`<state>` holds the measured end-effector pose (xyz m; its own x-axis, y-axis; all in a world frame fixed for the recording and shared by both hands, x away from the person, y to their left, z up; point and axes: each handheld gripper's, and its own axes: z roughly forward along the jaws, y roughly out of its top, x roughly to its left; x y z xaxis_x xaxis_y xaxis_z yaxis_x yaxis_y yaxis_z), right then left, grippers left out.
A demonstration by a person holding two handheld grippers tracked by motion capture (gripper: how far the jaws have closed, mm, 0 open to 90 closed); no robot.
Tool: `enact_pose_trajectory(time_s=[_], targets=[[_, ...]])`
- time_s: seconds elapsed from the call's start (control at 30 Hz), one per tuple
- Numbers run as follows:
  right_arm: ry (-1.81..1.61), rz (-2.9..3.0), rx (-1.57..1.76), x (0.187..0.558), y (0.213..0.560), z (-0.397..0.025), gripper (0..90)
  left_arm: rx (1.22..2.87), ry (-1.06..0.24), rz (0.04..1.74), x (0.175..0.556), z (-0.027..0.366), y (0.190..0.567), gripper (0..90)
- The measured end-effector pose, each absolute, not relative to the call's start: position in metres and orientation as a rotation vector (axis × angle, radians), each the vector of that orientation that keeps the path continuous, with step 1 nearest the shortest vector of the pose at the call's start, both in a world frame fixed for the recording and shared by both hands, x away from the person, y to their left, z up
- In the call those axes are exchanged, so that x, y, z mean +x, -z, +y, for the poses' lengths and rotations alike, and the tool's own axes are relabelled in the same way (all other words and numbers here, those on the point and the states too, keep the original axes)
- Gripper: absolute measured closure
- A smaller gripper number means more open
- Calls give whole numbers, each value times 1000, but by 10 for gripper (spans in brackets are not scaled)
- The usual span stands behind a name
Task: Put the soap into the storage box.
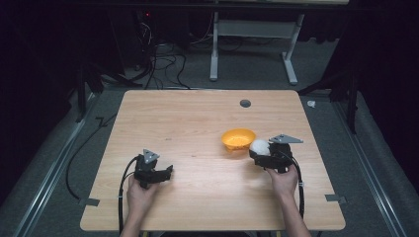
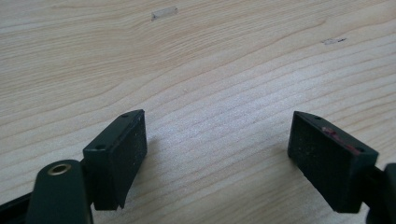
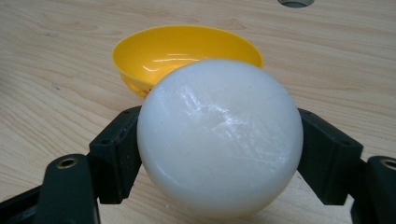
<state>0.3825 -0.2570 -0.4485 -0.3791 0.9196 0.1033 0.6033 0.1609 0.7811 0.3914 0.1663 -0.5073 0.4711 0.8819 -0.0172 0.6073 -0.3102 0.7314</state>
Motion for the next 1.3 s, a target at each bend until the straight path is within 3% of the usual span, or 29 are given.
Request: enact_pose_trajectory(time_s=[1.3], targets=[[-1101,2115,1343,409,422,-226,248,2036,-512,1230,392,167,507,201]])
